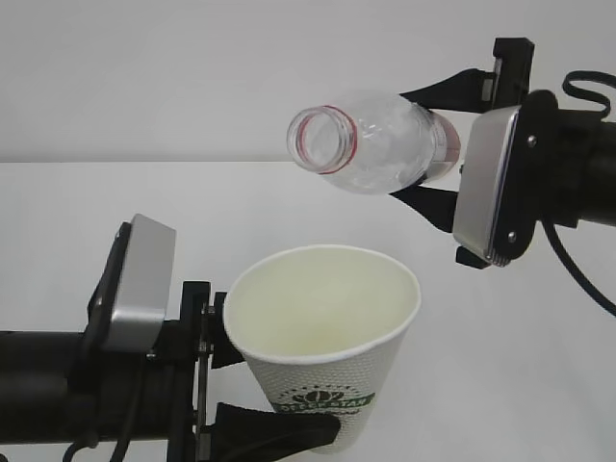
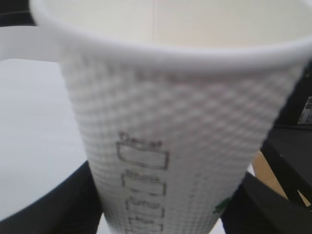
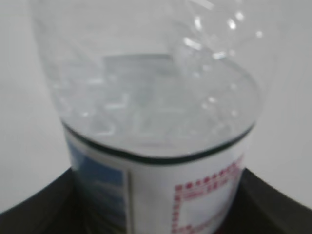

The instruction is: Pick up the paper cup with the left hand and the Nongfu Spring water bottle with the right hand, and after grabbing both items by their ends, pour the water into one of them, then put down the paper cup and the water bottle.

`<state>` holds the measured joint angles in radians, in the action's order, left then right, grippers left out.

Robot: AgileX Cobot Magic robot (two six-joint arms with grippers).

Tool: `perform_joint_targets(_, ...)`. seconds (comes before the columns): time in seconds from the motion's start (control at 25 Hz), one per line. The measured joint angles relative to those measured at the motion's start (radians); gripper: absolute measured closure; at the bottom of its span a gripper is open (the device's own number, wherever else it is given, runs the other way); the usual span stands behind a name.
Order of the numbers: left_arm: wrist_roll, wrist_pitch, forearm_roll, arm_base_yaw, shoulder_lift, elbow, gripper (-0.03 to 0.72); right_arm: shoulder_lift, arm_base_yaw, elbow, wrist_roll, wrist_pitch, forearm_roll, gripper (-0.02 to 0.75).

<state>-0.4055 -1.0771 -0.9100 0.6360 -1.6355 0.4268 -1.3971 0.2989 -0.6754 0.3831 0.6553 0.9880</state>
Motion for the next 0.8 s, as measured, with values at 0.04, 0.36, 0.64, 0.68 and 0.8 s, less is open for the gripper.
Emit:
perform_joint_targets(0.04,0.002,0.000,0.000,0.000,0.000,0.000,0.197,0.000,0.000,0.000,0.011,-0.002,0.000,0.226)
perform_joint_targets(0.36,0.050,0.032,0.052,0.000,0.000,0.000,0.198,0.000,0.000,0.000,0.064,-0.002,0.000,0.226)
perform_joint_targets(0.64,0.072,0.048,0.112,0.000,0.000,0.000,0.198,0.000,0.000,0.000,0.099,-0.002,0.000,0.226)
perform_joint_targets(0.68,0.074,0.048,0.119,0.000,0.000,0.000,0.199,0.000,0.000,0.000,0.110,-0.002,0.000,0.226)
perform_joint_targets(0.8,0.078,0.048,0.124,0.000,0.000,0.000,0.199,0.000,0.000,-0.005,0.123,-0.003,0.001,0.226)
